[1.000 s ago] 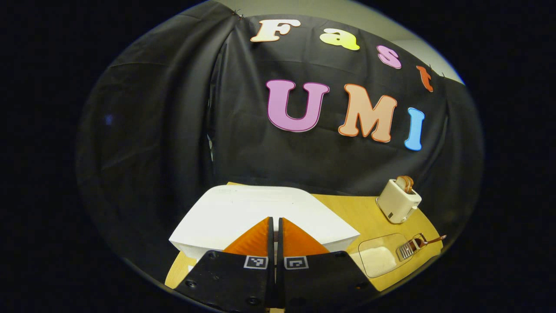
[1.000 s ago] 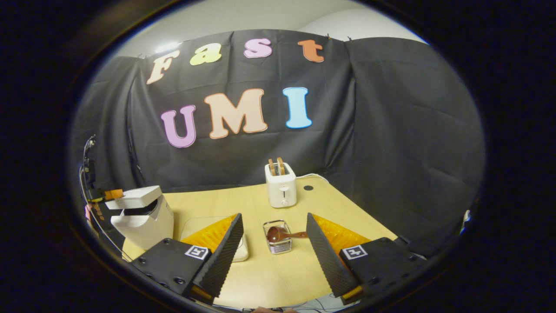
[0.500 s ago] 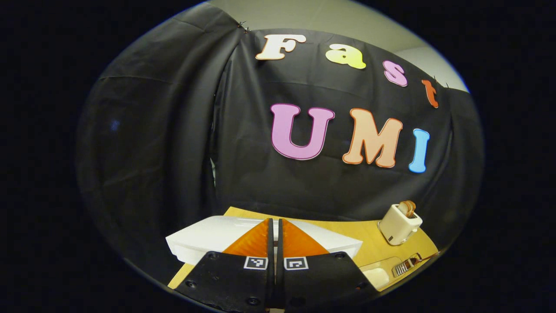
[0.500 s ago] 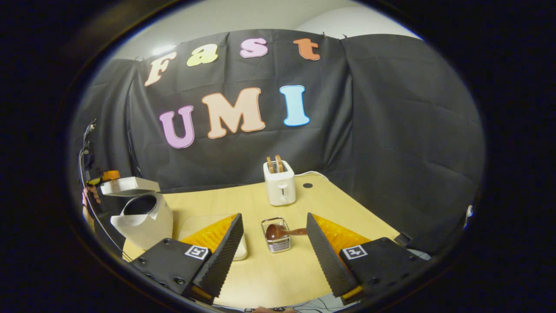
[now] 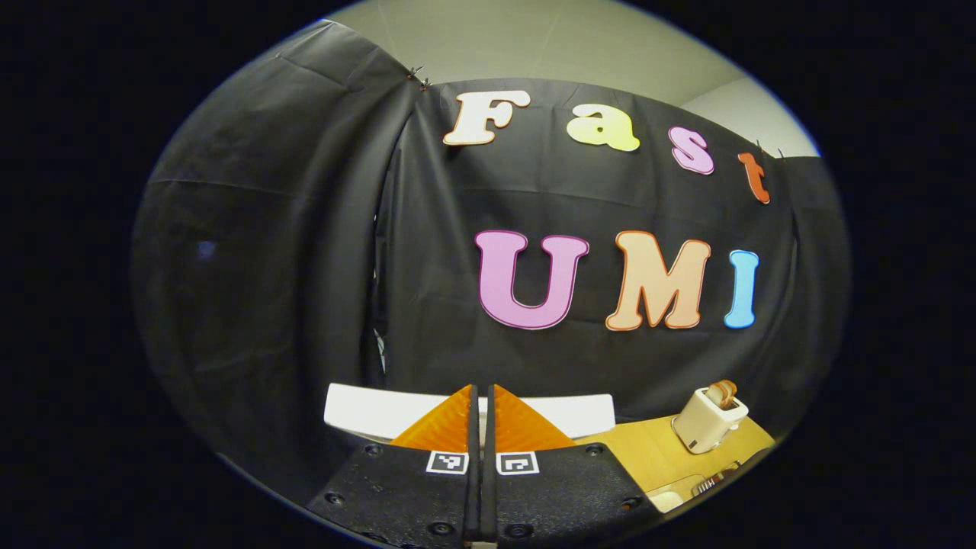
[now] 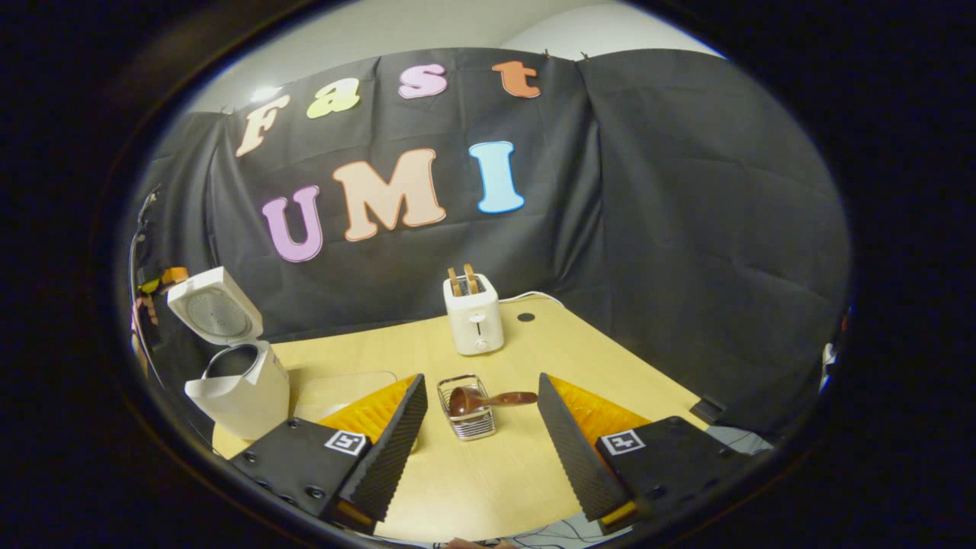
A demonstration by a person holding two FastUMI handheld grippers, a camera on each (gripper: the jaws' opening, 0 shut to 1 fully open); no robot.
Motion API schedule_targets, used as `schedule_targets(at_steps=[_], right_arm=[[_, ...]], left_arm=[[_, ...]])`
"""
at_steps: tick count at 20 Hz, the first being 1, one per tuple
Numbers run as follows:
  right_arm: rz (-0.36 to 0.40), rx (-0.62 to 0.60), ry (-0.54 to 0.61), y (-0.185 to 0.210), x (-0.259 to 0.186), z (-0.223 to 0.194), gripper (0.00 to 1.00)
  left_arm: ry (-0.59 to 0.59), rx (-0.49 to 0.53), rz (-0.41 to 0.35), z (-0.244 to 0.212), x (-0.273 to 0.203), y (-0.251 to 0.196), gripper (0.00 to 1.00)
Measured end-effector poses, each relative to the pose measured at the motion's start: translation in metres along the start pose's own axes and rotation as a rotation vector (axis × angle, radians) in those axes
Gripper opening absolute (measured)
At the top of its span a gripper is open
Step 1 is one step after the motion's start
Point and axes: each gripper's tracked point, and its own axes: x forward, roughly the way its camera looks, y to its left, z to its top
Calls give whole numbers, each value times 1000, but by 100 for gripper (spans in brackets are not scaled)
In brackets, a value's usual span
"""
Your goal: Close the left gripper, press the button to open the rice cooker; take a wooden spoon from the chopstick holder with the right hand, scoop a spoonful of rice and pour it into the rice cooker, then put the wooden spoon back into the chopstick holder.
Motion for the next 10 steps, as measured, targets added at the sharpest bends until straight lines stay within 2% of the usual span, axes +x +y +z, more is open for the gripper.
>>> schedule_targets(at_steps=[6, 9, 10], right_arm=[[31, 17, -9, -11, 32, -22, 92], [49, 11, 3, -15, 51, -39, 92], [55, 9, 6, -16, 56, -42, 92]], left_arm=[[-17, 32, 13, 11, -18, -13, 0], [-14, 31, 16, 6, -35, -21, 4], [-8, 27, 16, 3, -41, -24, 0]])
